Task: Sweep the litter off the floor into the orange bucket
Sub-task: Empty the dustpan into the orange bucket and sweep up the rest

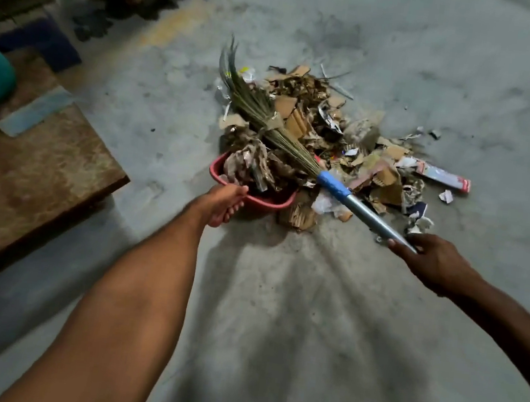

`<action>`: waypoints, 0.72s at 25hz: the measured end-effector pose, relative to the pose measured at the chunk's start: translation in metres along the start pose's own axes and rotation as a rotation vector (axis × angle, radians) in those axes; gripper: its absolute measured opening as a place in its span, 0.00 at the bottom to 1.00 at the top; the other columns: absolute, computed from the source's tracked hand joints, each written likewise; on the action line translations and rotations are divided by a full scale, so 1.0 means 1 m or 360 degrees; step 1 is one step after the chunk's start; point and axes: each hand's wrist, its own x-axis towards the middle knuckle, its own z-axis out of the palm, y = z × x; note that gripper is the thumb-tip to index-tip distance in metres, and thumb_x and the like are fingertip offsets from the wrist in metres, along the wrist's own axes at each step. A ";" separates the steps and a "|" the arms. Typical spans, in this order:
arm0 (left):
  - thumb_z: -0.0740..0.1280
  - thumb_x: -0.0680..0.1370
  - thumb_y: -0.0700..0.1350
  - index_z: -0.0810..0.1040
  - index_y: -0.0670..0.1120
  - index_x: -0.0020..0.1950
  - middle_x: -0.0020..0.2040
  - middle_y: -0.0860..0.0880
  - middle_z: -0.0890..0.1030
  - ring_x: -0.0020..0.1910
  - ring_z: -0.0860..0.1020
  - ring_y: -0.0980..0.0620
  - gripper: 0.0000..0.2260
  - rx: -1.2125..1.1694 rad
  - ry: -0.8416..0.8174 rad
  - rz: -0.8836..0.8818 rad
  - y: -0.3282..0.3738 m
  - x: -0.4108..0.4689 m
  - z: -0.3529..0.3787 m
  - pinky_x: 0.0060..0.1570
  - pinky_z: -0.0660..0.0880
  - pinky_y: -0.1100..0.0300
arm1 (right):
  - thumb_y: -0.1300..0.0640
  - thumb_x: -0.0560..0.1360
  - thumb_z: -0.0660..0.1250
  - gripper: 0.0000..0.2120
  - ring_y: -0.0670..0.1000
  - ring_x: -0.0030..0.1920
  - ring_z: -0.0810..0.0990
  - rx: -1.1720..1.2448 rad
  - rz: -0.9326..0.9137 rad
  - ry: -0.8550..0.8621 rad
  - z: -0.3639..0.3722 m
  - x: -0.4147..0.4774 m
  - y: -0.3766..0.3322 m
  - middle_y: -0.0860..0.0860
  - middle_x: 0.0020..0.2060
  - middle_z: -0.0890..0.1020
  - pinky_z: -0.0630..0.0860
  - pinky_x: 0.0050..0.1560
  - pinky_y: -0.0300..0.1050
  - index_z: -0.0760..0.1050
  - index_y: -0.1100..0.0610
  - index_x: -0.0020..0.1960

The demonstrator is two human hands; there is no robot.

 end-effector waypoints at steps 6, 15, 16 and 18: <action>0.62 0.85 0.53 0.72 0.46 0.37 0.24 0.53 0.67 0.18 0.63 0.58 0.18 -0.0044 -0.0019 0.0050 0.013 0.008 0.046 0.18 0.56 0.67 | 0.38 0.80 0.64 0.17 0.52 0.27 0.75 0.0177 0.0065 -0.0112 -0.004 -0.033 0.024 0.54 0.34 0.80 0.71 0.30 0.42 0.81 0.51 0.53; 0.60 0.86 0.52 0.72 0.46 0.39 0.23 0.54 0.68 0.21 0.63 0.59 0.17 0.0237 -0.0137 -0.0094 0.031 -0.011 0.021 0.19 0.57 0.67 | 0.38 0.80 0.65 0.18 0.57 0.28 0.77 0.0314 0.0183 0.0223 -0.039 -0.019 0.044 0.60 0.36 0.82 0.76 0.27 0.48 0.79 0.53 0.48; 0.60 0.86 0.52 0.72 0.46 0.39 0.23 0.54 0.68 0.19 0.63 0.59 0.18 0.0239 -0.0141 -0.0093 0.033 -0.011 0.022 0.18 0.57 0.68 | 0.39 0.80 0.65 0.18 0.57 0.26 0.76 0.0293 0.0194 0.0140 -0.037 -0.018 0.045 0.60 0.34 0.81 0.75 0.24 0.46 0.79 0.53 0.46; 0.60 0.86 0.52 0.72 0.47 0.39 0.22 0.54 0.68 0.18 0.63 0.59 0.18 0.0244 -0.0115 -0.0056 0.034 -0.007 0.032 0.18 0.57 0.68 | 0.39 0.80 0.66 0.18 0.55 0.22 0.72 0.0298 0.0216 -0.0009 -0.027 -0.022 0.051 0.57 0.30 0.77 0.72 0.22 0.44 0.79 0.54 0.46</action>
